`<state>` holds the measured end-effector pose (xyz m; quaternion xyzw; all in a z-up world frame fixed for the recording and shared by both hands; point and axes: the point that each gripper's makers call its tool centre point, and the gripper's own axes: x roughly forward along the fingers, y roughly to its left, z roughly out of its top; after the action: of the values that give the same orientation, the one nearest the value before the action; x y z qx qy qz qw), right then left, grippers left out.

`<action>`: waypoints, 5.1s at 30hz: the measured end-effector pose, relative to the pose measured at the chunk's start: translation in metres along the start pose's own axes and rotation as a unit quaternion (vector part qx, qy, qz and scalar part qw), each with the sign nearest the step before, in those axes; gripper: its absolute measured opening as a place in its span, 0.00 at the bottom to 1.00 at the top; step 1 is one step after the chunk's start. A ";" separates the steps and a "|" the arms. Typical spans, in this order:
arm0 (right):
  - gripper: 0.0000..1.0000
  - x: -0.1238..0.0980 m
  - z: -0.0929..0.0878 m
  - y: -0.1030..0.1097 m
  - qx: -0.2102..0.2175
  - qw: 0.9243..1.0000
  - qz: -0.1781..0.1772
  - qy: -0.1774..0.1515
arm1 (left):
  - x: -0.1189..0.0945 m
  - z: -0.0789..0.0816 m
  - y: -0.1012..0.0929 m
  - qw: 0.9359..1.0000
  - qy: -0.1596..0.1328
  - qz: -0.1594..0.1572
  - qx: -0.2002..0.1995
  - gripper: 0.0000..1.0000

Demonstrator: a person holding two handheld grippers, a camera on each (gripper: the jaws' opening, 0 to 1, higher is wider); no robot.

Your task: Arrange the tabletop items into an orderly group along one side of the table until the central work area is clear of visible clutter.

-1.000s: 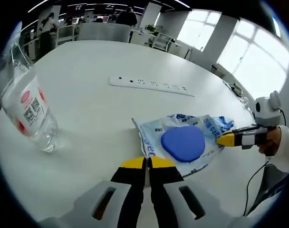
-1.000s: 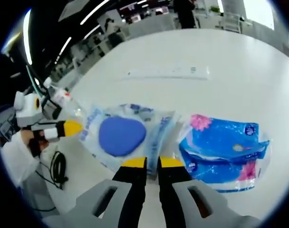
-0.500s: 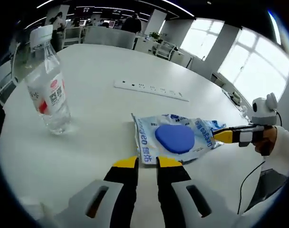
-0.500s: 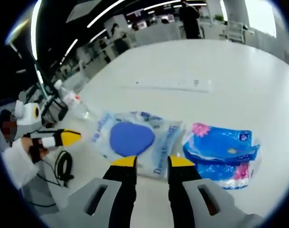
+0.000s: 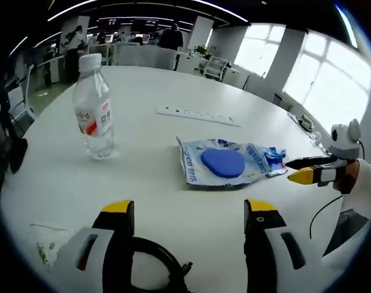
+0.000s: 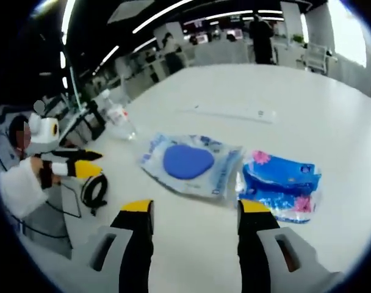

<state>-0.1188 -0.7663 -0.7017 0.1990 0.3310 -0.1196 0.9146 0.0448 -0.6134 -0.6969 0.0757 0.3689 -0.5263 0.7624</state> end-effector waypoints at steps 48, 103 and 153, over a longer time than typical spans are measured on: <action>0.76 -0.101 -0.095 -0.021 0.145 0.989 -0.002 -0.024 | -0.092 -0.046 0.024 0.996 -0.038 0.077 -0.036 0.70; 0.64 -0.112 -0.106 -0.009 0.259 0.965 -0.010 -0.037 | -0.083 -0.091 0.153 0.968 0.058 0.171 -0.173 0.37; 0.61 -0.118 -0.020 0.072 0.141 0.968 0.178 -0.103 | -0.092 0.010 -0.169 0.928 -0.118 -0.351 0.042 0.36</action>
<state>-0.1935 -0.6832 -0.6181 0.3683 0.1744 -0.0205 0.9130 -0.1113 -0.6229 -0.5844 -0.0892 0.2564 -0.7803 0.5634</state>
